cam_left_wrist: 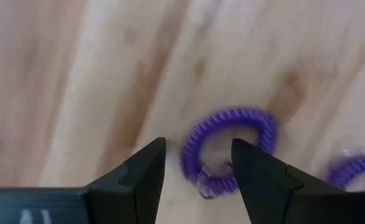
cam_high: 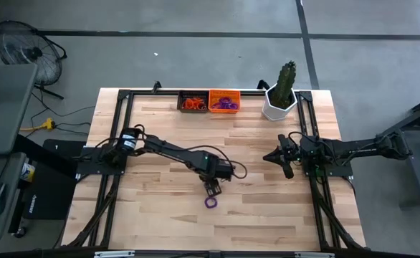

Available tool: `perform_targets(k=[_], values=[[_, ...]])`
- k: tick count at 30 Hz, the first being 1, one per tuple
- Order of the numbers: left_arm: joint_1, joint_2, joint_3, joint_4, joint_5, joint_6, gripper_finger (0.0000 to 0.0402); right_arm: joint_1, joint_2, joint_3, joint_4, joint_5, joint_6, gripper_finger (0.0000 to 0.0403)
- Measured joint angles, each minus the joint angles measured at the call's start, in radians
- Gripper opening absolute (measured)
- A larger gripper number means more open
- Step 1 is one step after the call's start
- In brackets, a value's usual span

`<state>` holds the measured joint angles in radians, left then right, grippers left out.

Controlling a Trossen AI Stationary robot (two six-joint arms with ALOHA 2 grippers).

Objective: Sort spring keychains into baskets
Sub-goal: Put the violet spring keychain into the orange basket

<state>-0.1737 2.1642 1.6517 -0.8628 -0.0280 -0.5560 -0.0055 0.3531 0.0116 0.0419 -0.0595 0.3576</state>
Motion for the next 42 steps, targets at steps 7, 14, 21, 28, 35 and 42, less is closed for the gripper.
perform_targets(k=[7, 14, 21, 28, 35, 42], values=[[-0.01, 0.021, 0.004, -0.009, -0.005, 0.032, 0.0181, 0.0, 0.0, 0.0, 0.0, 0.0, 0.0, 0.0012], [-0.018, 0.024, 0.003, -0.008, -0.01, 0.052, 0.0174, 0.0, 0.0, 0.0, 0.0, 0.0, 0.0, 0.0012], [-0.016, 0.026, 0.001, -0.011, -0.005, 0.055, 0.0123, 0.0, 0.0, 0.0, 0.0, 0.0, 0.0, 0.0012], [-0.016, 0.026, 0.0, -0.007, -0.005, 0.063, 0.0082, 0.0, 0.0, 0.0, 0.0, 0.0, 0.0, 0.0012], [-0.016, 0.016, -0.001, -0.002, -0.005, 0.087, 0.0055, 0.0, 0.0, 0.0, 0.0, 0.0, 0.0, 0.0012], [-0.016, -0.023, -0.007, 0.006, -0.001, 0.127, 0.0038, 0.0, 0.0, 0.0, 0.0, 0.0, 0.0, 0.0012]])
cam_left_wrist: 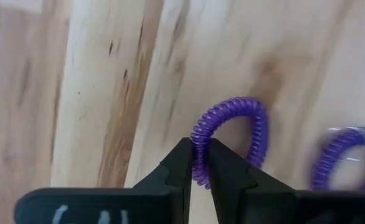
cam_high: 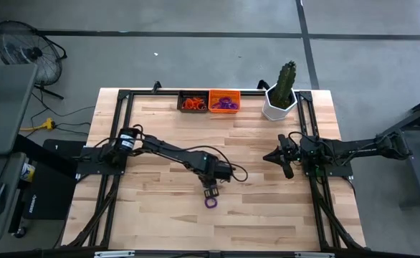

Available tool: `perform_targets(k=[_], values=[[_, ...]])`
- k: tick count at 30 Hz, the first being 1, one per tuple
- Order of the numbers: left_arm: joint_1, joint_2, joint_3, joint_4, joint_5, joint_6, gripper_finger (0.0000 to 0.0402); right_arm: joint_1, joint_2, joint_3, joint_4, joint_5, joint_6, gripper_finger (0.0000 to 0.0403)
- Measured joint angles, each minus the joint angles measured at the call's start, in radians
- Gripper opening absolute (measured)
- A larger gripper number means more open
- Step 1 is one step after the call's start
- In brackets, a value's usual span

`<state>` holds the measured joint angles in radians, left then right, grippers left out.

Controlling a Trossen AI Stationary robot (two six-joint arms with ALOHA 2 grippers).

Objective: Sort spring keychains into baskets
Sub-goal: Put the violet spring keychain into the orange basket

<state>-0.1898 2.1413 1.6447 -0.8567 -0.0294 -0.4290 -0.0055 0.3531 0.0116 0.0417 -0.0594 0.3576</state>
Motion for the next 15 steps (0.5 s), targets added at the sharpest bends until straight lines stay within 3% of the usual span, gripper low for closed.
perform_targets(k=[15], values=[[0.006, -0.171, 0.004, -0.018, -0.021, 0.12, 0.0035, 0.0, 0.0, 0.0, 0.0, 0.0, 0.0, 0.0012]])
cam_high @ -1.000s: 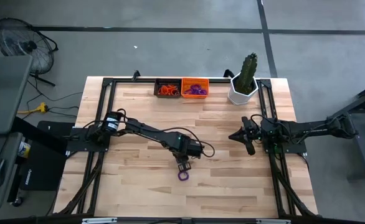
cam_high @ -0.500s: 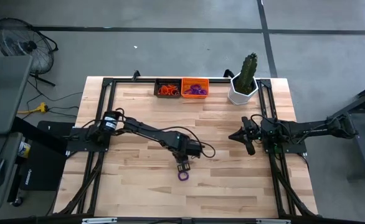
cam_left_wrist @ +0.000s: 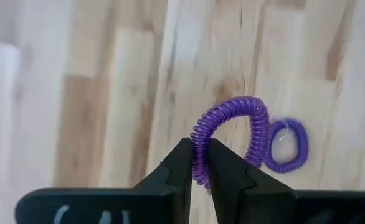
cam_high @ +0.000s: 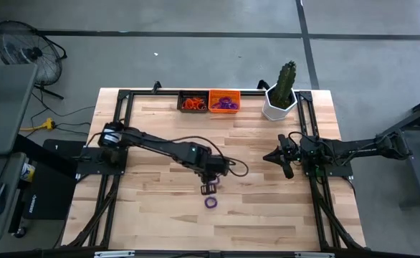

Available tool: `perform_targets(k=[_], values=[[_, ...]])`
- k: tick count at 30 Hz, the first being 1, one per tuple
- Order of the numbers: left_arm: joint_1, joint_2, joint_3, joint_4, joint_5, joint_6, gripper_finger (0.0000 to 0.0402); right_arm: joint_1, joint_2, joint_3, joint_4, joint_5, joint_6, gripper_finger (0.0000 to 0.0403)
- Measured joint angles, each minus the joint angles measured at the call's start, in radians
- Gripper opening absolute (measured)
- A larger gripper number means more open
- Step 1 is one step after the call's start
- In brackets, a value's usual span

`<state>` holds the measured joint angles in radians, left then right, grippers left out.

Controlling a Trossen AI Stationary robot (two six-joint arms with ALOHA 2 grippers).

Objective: Sort spring keychains into baskets
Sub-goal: Put the violet spring keychain into the orange basket

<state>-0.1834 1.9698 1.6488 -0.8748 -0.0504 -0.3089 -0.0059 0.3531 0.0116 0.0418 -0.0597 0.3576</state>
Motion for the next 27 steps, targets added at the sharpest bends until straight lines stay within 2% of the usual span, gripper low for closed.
perform_targets(k=[8, 13, 18, 27], values=[[0.063, -0.107, 0.002, 0.012, -0.073, 0.029, 0.0035, 0.0, 0.0, 0.0, 0.0, 0.0, 0.0, 0.0012], [0.139, -0.145, 0.001, 0.02, -0.074, 0.043, 0.0035, 0.0, 0.0, 0.0, 0.0, 0.0, 0.0, 0.0012], [0.252, -0.154, 0.002, 0.037, -0.068, 0.043, 0.0035, 0.0, 0.0, 0.0, 0.0, 0.0, 0.0, 0.0012], [0.481, -0.154, 0.001, 0.076, 0.017, 0.038, 0.0035, 0.0, 0.0, 0.0, 0.0, 0.0, 0.0, 0.0012]])
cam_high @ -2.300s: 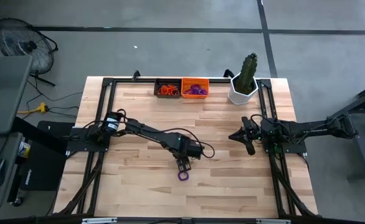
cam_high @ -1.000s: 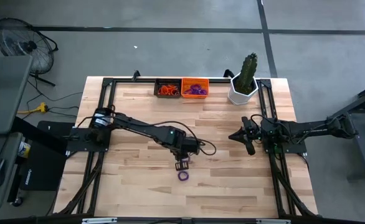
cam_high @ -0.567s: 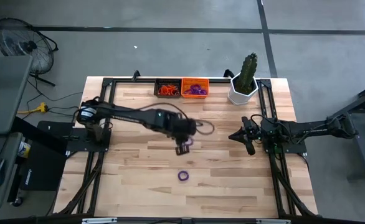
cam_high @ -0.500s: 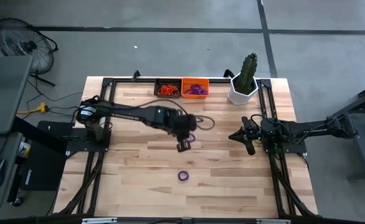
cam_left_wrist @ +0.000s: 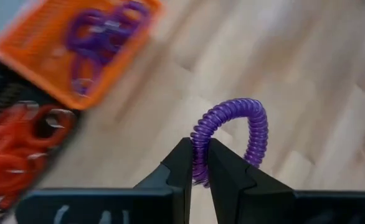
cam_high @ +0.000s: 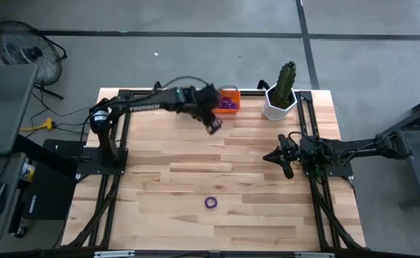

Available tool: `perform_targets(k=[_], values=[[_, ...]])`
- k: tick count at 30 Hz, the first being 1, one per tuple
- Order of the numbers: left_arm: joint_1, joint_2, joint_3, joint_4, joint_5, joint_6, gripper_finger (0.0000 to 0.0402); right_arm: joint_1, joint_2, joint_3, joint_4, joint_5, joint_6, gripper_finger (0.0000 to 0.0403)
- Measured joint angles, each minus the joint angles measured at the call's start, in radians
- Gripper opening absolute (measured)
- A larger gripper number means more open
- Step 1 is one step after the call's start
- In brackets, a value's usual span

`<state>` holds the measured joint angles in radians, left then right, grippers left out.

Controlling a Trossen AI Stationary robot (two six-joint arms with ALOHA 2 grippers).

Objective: Sort spring keychains into baskets
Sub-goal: Put the violet spring keychain into the orange basket

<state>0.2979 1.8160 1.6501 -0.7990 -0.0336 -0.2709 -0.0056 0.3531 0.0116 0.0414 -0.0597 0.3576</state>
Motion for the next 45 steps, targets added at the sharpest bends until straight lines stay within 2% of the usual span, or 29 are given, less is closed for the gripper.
perform_targets(k=[10, 14, 18, 30, 33, 35, 42, 45], values=[[0.223, 0.004, 0.0, 0.116, 0.003, -0.114, 0.0035, 0.0, 0.0, 0.0, 0.0, 0.0, 0.0, 0.0012], [0.263, 0.082, 0.055, 0.116, 0.019, -0.157, 0.0035, 0.0, 0.0, 0.0, 0.0, 0.0, 0.0, 0.0012], [0.28, 0.183, 0.199, 0.08, 0.056, -0.159, 0.0035, 0.0, 0.0, 0.0, 0.0, 0.0, 0.0, 0.0012], [0.278, 0.525, 0.707, -0.2, 0.137, -0.144, 0.0035, 0.0, 0.0, 0.0, 0.0, 0.001, 0.0, 0.0012], [0.278, 0.532, 0.677, -0.159, 0.174, -0.153, 0.0035, 0.0, 0.0, 0.0, 0.0, 0.0, 0.0, 0.0012], [0.277, 0.53, 0.676, -0.187, 0.184, -0.157, 0.0035, 0.0, 0.0, 0.0, 0.001, 0.001, 0.0, 0.0012], [0.278, 0.53, 0.676, -0.185, 0.181, -0.154, 0.0036, 0.0, 0.0, 0.0, 0.0, 0.0, 0.0, 0.0012], [0.278, 0.53, 0.676, -0.19, 0.181, -0.154, 0.0051, 0.0, 0.0, 0.0, 0.0, 0.0, 0.0, 0.0012]])
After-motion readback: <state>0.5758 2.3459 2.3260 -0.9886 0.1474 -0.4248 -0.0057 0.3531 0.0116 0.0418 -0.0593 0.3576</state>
